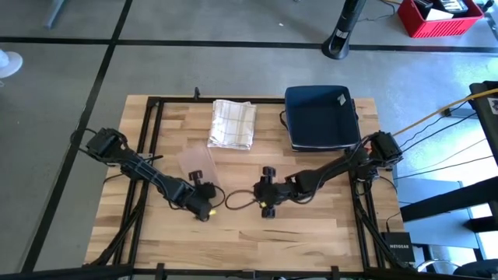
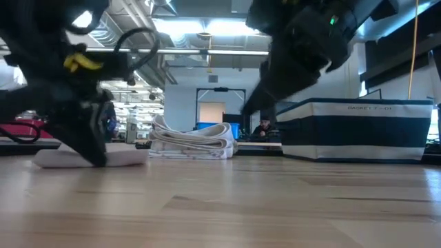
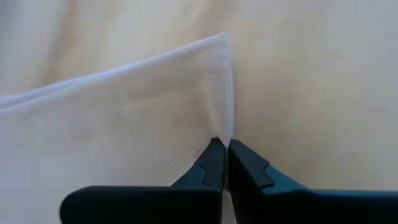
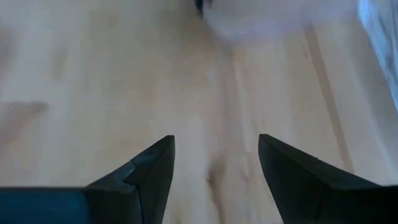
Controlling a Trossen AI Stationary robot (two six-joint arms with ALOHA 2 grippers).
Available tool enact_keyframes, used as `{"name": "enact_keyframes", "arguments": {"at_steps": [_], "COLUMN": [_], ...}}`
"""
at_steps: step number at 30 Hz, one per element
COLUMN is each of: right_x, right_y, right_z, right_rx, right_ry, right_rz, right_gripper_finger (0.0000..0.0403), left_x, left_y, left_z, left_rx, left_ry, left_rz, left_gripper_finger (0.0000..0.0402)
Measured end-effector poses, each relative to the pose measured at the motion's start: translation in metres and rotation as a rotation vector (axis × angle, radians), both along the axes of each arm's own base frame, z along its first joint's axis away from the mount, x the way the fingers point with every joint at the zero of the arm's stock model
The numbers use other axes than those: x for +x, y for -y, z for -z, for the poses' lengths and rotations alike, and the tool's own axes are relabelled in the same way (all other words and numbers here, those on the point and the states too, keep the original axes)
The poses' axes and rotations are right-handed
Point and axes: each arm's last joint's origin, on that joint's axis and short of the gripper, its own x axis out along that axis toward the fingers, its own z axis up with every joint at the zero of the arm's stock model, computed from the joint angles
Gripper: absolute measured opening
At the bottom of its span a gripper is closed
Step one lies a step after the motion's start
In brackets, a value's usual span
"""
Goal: Fold towel
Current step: Stack the pink towel on the white patterned towel
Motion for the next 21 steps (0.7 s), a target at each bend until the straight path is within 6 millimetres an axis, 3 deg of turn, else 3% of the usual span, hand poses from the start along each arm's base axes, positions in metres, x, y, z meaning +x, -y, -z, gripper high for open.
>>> {"name": "enact_keyframes", "arguments": {"at_steps": [3,7,15,21], "right_x": [0.006,0.019,0.041,0.046], "right_y": [-0.014,-0.028,-0.032,-0.032], "right_z": [0.001,0.017,0.053,0.072], "right_rx": [-0.049,-0.151,-0.447,-0.560], "right_ry": [0.086,0.191,0.308,0.318], "right_rz": [-0.094,-0.246,-0.485,-0.562], "right_gripper_finger": [0.0232,0.0232,0.0232,0.0232], "left_x": [0.012,0.018,0.023,0.023], "left_y": [0.008,0.014,0.017,0.018], "left_z": [-0.003,-0.007,-0.010,-0.011], "left_rx": [-0.102,-0.143,-0.191,-0.198], "left_ry": [0.094,0.153,0.191,0.196], "left_rz": [0.049,0.116,0.167,0.171], "left_gripper_finger": [0.0002,0.0001,0.0001,0.0001]}}
